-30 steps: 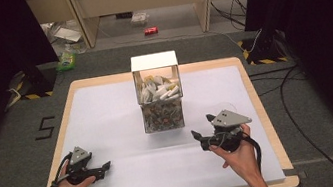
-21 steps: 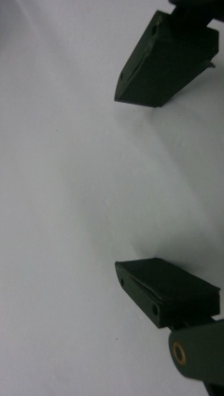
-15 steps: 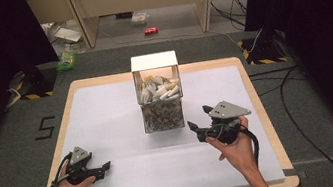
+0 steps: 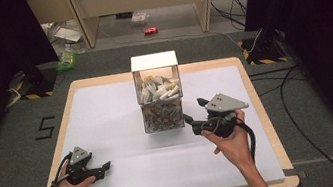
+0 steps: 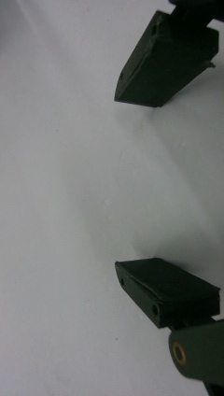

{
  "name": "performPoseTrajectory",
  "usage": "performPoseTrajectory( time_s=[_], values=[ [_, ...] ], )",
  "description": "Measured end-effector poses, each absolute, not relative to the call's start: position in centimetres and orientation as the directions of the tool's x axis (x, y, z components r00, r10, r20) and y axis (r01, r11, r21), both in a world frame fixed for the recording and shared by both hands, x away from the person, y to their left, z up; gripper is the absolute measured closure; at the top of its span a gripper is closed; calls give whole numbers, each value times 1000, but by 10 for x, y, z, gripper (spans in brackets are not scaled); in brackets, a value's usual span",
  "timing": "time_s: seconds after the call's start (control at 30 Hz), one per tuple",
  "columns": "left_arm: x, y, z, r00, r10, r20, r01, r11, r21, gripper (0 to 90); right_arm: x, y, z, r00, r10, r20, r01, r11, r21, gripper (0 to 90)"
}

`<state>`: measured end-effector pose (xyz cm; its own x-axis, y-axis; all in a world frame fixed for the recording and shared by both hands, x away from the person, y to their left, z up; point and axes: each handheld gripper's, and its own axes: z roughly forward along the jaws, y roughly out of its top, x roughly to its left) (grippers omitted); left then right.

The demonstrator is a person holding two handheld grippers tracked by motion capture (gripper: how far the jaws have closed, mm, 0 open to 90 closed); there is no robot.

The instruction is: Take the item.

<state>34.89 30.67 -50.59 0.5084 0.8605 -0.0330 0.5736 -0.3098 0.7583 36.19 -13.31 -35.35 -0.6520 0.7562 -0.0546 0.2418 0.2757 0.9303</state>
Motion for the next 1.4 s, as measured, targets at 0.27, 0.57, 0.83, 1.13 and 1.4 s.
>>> performPoseTrajectory(
  time_s=[0.27,0.57,0.83,1.13,1.4],
  values=[
    [349,307,-506,509,860,-33,574,-310,758,149,368,-120,-346,-667,743,-59,224,276,935,331],
    [349,307,-506,508,861,-34,574,-309,758,149,375,-106,-338,-678,731,-81,187,278,942,360],
    [349,307,-506,508,861,-34,574,-309,758,150,378,-99,-330,-684,725,-86,163,267,950,380],
    [349,307,-506,508,861,-34,574,-309,758,150,384,-88,-324,-690,716,-109,140,279,950,392],
    [349,307,-506,508,860,-33,574,-310,758,149,394,-75,-320,-690,716,-110,134,275,952,405]
  ],
)
